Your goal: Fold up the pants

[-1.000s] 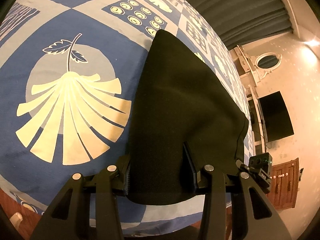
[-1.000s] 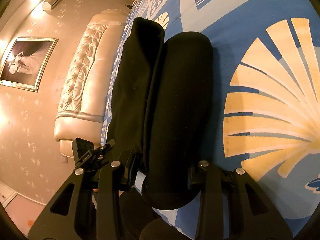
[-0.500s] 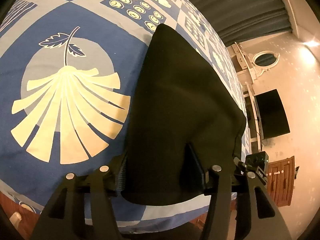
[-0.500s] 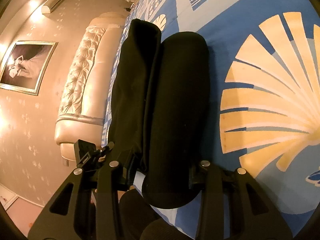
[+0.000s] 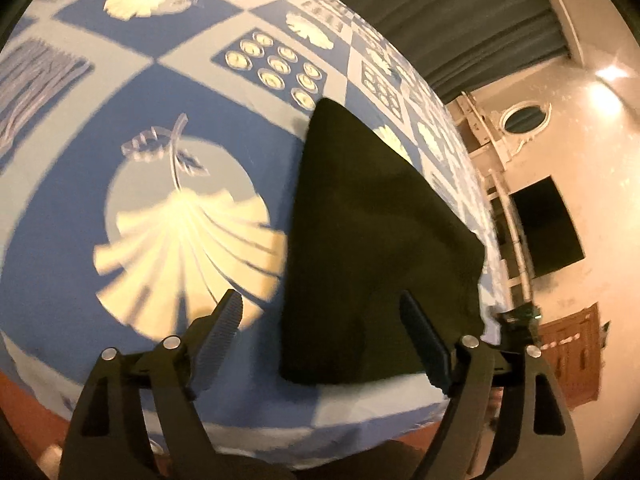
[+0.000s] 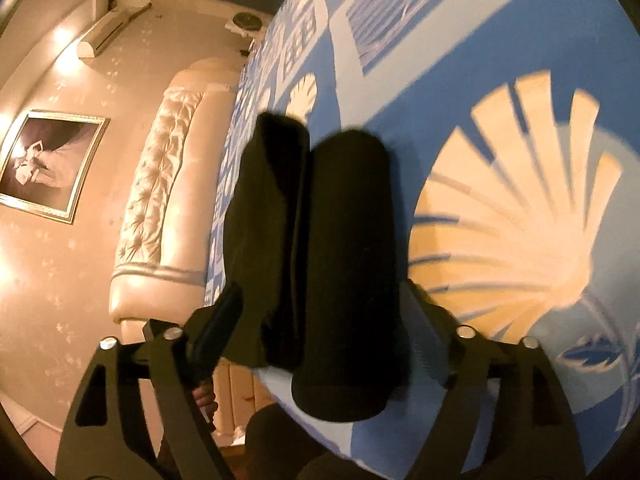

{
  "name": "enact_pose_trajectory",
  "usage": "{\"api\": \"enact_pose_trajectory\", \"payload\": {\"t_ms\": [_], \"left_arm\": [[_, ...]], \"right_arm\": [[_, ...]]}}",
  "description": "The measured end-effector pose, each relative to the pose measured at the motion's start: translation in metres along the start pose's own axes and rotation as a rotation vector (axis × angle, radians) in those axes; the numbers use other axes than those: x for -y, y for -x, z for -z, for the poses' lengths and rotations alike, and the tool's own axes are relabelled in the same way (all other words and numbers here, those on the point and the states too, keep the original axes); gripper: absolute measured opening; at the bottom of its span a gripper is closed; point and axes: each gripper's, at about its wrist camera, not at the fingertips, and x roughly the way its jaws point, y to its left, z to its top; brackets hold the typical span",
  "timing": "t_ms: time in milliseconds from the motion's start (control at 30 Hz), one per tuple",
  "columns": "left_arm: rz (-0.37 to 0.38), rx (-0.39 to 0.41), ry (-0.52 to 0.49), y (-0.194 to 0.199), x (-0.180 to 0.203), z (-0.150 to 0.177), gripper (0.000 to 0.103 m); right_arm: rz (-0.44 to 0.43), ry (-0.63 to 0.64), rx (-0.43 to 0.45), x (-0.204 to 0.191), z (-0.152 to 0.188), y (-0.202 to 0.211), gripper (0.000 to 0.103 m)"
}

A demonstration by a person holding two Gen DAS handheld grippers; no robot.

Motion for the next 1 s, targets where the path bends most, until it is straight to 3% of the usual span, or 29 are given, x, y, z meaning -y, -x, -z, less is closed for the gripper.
{"api": "enact_pose_trajectory", "payload": {"t_ms": [200,600,833,1000], "left_arm": [[0.049,-0.033,-0.018,-0.028,-0.016,-0.025,0.079],[0.113,-0.065,-0.068,-0.076,-0.006,-0.06,0.081],[0.144,-0.075,-0.074,-0.092,-0.003,-0.08,0.081],[0.158,-0.105,-0.091,-0.101,0.0,-0.092,0.083]], "right_arm": [[-0.001,0.013,0.002,0.003,-0.015,-0.012,0.083],[0.006,0.063,-0.017,-0.01,-0.048,-0.048,0.091],[0.012,0.061,0.015,-0.014,-0.065,-0.06,0.092],[0.017,0.083,-0.016,-0.016,-0.073,-0.069,0.089]]}}
